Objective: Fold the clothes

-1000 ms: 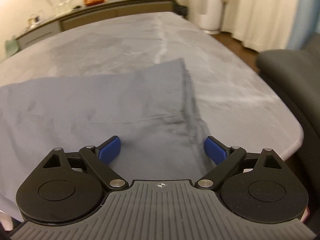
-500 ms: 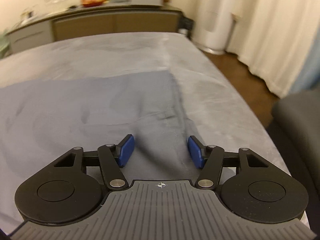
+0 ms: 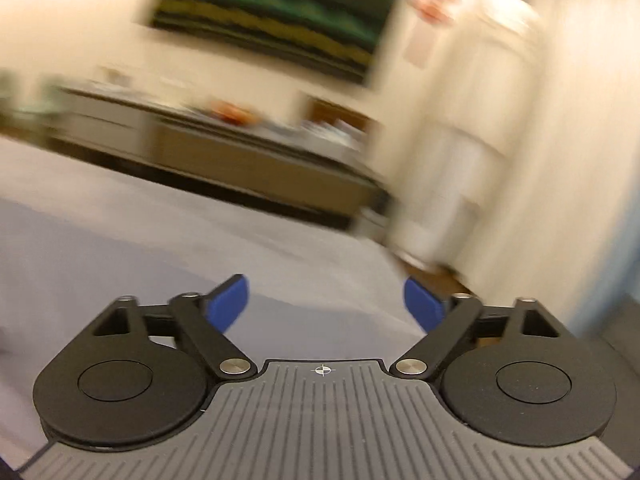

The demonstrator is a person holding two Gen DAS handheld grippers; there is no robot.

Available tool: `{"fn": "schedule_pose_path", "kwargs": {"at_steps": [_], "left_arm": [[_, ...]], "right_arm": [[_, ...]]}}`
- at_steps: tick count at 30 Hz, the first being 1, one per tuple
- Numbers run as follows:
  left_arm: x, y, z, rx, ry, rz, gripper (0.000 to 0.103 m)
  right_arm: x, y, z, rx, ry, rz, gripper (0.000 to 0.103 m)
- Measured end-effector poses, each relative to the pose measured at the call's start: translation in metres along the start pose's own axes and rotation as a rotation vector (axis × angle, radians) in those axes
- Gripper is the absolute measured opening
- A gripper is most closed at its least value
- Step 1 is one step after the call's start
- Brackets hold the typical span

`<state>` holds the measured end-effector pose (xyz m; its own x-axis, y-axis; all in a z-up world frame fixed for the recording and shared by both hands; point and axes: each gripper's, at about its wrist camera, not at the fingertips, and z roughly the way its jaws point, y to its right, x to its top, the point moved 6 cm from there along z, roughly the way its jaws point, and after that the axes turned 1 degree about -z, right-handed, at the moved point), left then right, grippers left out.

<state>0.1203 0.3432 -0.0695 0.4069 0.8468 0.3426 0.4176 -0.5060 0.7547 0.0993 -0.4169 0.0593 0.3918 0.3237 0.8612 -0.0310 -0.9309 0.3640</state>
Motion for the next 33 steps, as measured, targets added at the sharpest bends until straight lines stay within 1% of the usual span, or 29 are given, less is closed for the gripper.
{"fn": "schedule_pose_path", "kwargs": {"at_steps": [2, 3, 5, 6, 8, 10, 11, 12, 13, 14, 15, 16, 17, 18, 19, 20, 21, 22, 23, 24, 25, 26, 27, 28, 29, 30, 31, 32, 33], "left_arm": [[-0.005, 0.010, 0.001, -0.032, -0.015, 0.057, 0.037], [-0.007, 0.015, 0.000, -0.053, -0.015, 0.076, 0.039], [-0.011, 0.022, -0.002, -0.091, -0.019, 0.094, 0.047], [-0.013, 0.027, 0.000, -0.106, -0.026, 0.104, 0.049], [-0.016, 0.034, 0.008, -0.087, -0.046, 0.124, 0.054], [-0.020, 0.038, 0.017, -0.051, -0.069, 0.143, 0.056], [-0.021, 0.040, 0.021, -0.033, -0.081, 0.152, 0.055], [-0.023, 0.043, 0.027, -0.010, -0.089, 0.165, 0.055], [-0.025, 0.047, 0.033, 0.027, -0.088, 0.193, 0.050], [-0.027, 0.050, 0.036, 0.071, -0.079, 0.234, 0.018], [-0.028, 0.053, 0.035, 0.114, -0.055, 0.274, 0.001], [-0.025, 0.056, 0.024, 0.117, -0.010, 0.288, 0.002], [-0.022, 0.058, 0.007, 0.061, 0.035, 0.266, 0.002], [-0.019, 0.059, -0.010, 0.005, 0.081, 0.245, 0.002], [-0.018, 0.053, -0.018, -0.011, 0.088, 0.215, 0.002], [-0.021, 0.035, -0.013, 0.029, 0.039, 0.174, 0.003], [-0.025, 0.018, -0.005, 0.059, -0.026, 0.124, 0.003], [-0.030, 0.003, 0.005, 0.063, -0.098, 0.068, 0.004], [-0.031, -0.006, 0.007, 0.053, -0.129, 0.034, 0.010], [-0.028, -0.009, 0.002, 0.042, -0.122, 0.029, 0.015], [-0.024, -0.009, -0.007, 0.036, -0.097, 0.038, 0.025], [-0.019, -0.010, -0.018, 0.037, -0.060, 0.046, 0.031], [-0.014, -0.011, -0.028, 0.042, -0.021, 0.053, 0.033], [-0.012, -0.011, -0.036, 0.049, 0.008, 0.059, 0.041], [-0.010, -0.010, -0.041, 0.054, 0.029, 0.060, 0.048], [-0.009, -0.007, -0.043, 0.056, 0.043, 0.063, 0.049], [-0.011, -0.001, -0.042, 0.055, 0.042, 0.079, 0.051], [-0.014, 0.006, -0.038, 0.052, 0.032, 0.108, 0.054], [-0.018, 0.014, -0.035, 0.053, 0.024, 0.143, 0.056]], "right_arm": [[0.009, -0.064, -0.009, 0.188, 0.013, -0.089, 0.096], [0.009, -0.091, -0.013, 0.255, 0.005, -0.139, 0.096], [0.002, -0.134, -0.018, 0.333, -0.003, -0.227, 0.096], [-0.001, -0.152, -0.021, 0.367, -0.007, -0.267, 0.095], [-0.010, -0.175, -0.025, 0.412, -0.011, -0.331, 0.095], [-0.016, -0.189, -0.028, 0.422, -0.021, -0.389, 0.094], [-0.019, -0.194, -0.029, 0.419, -0.028, -0.417, 0.087], [-0.021, -0.199, -0.030, 0.415, -0.035, -0.445, 0.064], [-0.023, -0.203, -0.031, 0.411, -0.042, -0.473, 0.047], [-0.026, -0.208, -0.031, 0.408, -0.049, -0.501, 0.024], [-0.028, -0.213, -0.032, 0.404, -0.056, -0.529, 0.017], [-0.030, -0.218, -0.033, 0.400, -0.063, -0.557, 0.011], [-0.032, -0.222, -0.034, 0.396, -0.071, -0.584, 0.007], [-0.033, -0.224, -0.041, 0.393, -0.064, -0.606, 0.006], [-0.032, -0.221, -0.057, 0.393, -0.034, -0.607, 0.006], [-0.036, -0.218, -0.069, 0.398, -0.028, -0.595, 0.005], [-0.046, -0.217, -0.075, 0.404, -0.045, -0.590, 0.005], [-0.055, -0.216, -0.078, 0.404, -0.062, -0.594, 0.005], [-0.062, -0.216, -0.078, 0.386, -0.080, -0.615, 0.005], [-0.069, -0.217, -0.077, 0.368, -0.098, -0.636, 0.005], [-0.071, -0.217, -0.078, 0.352, -0.104, -0.648, 0.005], [-0.065, -0.217, -0.082, 0.341, -0.089, -0.636, 0.010], [-0.059, -0.216, -0.086, 0.342, -0.076, -0.610, 0.018], [-0.053, -0.215, -0.092, 0.347, -0.060, -0.577, 0.028], [-0.049, -0.214, -0.096, 0.351, -0.045, -0.547, 0.045], [-0.048, -0.214, -0.098, 0.357, -0.035, -0.528, 0.060], [-0.047, -0.214, -0.099, 0.363, -0.024, -0.510, 0.065], [-0.047, -0.215, -0.100, 0.364, -0.016, -0.501, 0.073], [-0.048, -0.218, -0.098, 0.350, -0.012, -0.517, 0.077]]}}
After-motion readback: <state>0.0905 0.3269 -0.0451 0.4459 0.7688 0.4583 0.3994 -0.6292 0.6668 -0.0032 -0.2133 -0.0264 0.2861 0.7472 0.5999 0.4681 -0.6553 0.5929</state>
